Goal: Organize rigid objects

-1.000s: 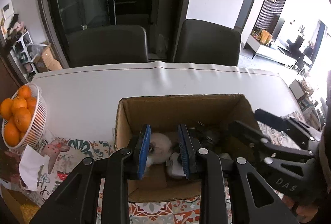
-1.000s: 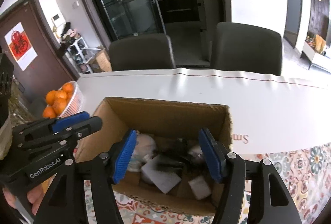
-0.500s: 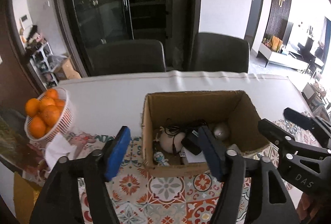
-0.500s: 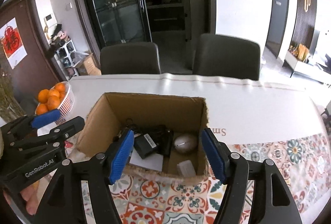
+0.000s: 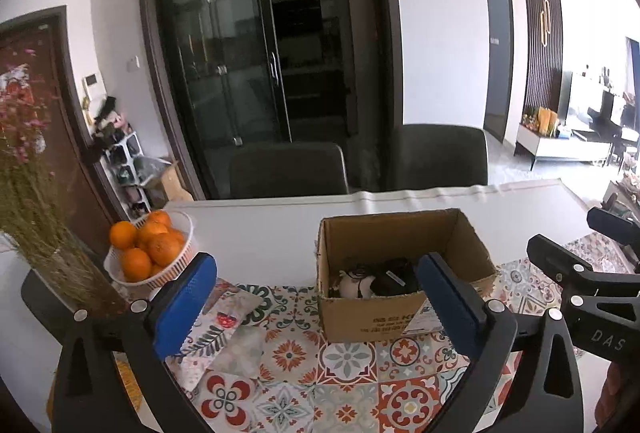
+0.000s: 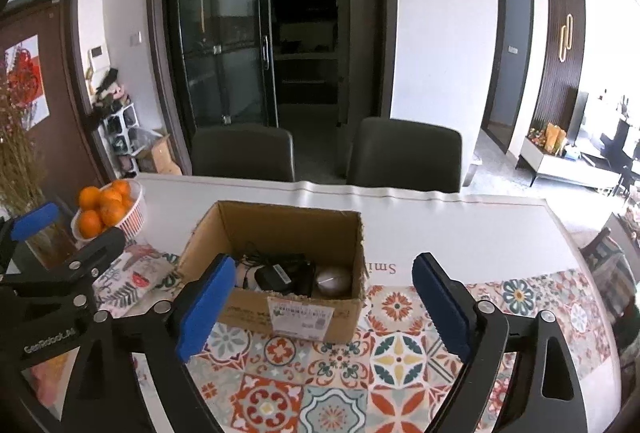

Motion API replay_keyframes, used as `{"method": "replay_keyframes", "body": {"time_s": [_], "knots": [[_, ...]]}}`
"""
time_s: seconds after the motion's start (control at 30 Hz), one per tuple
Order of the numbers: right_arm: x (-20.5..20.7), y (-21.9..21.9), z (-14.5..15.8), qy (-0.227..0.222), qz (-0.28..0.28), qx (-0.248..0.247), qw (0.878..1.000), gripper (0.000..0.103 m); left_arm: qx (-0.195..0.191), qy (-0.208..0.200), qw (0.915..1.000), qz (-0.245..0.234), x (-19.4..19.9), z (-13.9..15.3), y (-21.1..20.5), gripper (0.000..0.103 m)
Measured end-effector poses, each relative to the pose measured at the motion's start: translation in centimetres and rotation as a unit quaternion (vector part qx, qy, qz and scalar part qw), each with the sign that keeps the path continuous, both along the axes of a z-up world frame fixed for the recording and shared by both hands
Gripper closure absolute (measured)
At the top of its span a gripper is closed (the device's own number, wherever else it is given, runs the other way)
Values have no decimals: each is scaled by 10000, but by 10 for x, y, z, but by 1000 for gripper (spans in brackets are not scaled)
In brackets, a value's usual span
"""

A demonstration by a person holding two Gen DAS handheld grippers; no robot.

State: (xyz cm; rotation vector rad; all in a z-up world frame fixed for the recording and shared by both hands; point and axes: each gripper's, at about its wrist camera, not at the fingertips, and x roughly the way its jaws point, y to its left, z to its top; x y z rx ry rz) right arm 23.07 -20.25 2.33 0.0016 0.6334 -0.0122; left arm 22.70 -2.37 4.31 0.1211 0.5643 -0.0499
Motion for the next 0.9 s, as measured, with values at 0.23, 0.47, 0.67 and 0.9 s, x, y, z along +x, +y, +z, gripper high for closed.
{"method": "replay_keyframes", "body": {"time_s": [0.23,0.47,0.67,0.9], "knots": [[-40,4,18,-248,-43,-98,9996,10,-66,-161,9998,72,-37,12,6,0],[-77,5,24,-365,-105,-78,9992,9,-4,-249,9997,40,-70,17,3,0],[-98,1,21,-292,-121,38,9995,9,62,-270,9996,-1,-90,16,0,0],[-113,1,23,-310,-95,-43,9995,9,47,-325,9994,-65,-107,19,-1,0]]}}
